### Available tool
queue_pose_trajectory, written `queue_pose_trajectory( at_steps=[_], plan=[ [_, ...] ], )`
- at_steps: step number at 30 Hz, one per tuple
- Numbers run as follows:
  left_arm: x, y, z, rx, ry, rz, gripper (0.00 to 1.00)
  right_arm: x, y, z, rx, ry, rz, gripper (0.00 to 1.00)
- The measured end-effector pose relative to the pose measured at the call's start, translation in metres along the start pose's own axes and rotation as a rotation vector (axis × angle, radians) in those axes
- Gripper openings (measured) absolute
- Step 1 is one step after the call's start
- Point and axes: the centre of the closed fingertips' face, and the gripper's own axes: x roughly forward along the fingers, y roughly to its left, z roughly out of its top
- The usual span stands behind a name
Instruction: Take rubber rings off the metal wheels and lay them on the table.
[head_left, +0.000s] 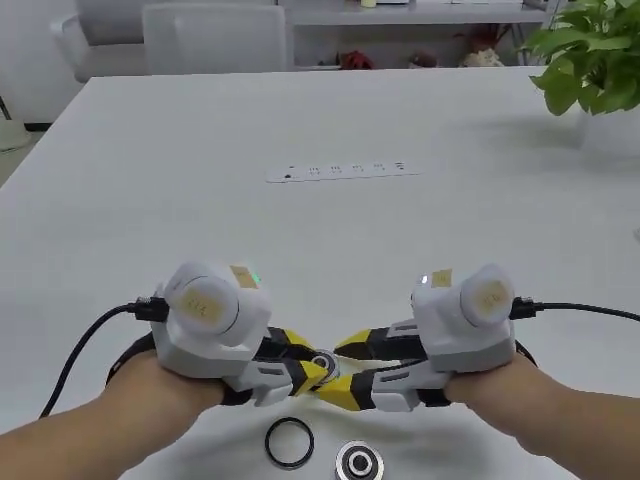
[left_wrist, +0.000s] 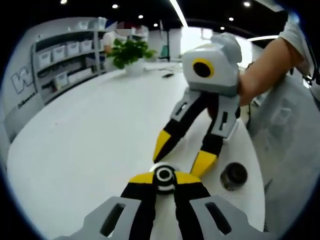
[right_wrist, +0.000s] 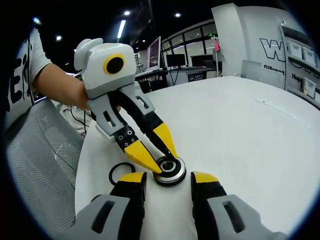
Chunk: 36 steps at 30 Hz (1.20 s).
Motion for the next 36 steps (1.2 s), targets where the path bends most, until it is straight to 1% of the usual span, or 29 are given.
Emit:
queue_pose_trajectory(
  at_steps=[5,9,17,23,30,34,36],
  plan=[
    [-0.001,-0.001,0.0,-0.007,-0.002,0.006,0.14,0.003,0.0,-0.001,0.004,0.002,-0.007,0.32],
    [-0.001,-0.001,-0.001,-0.009,-0.002,0.009,0.14,0.003,-0.001,-0.002,-0.012,0.008,-0.015,0.28],
    [-0.001,-0.001,-0.001,-0.013,-0.003,0.012,0.14,0.0,0.0,-0.006,-0.032,0.03,-0.018,0.24],
    [-0.002,-0.001,-0.002,-0.019,-0.003,0.018,0.14,-0.003,0.001,-0.007,-0.028,0.036,-0.016,0.21],
    [-0.003,-0.002,-0.002,-0.026,-0.002,0.025,0.14,-0.008,0.002,-0.009,-0.022,0.044,-0.009,0.14],
    [-0.003,-0.002,-0.002,-0.031,-0.006,0.03,0.14,-0.009,0.002,-0.01,-0.021,0.047,-0.01,0.12],
    [-0.003,-0.001,-0.002,-0.032,-0.007,0.029,0.14,-0.008,0.003,-0.01,-0.039,0.052,-0.008,0.13]
  ],
)
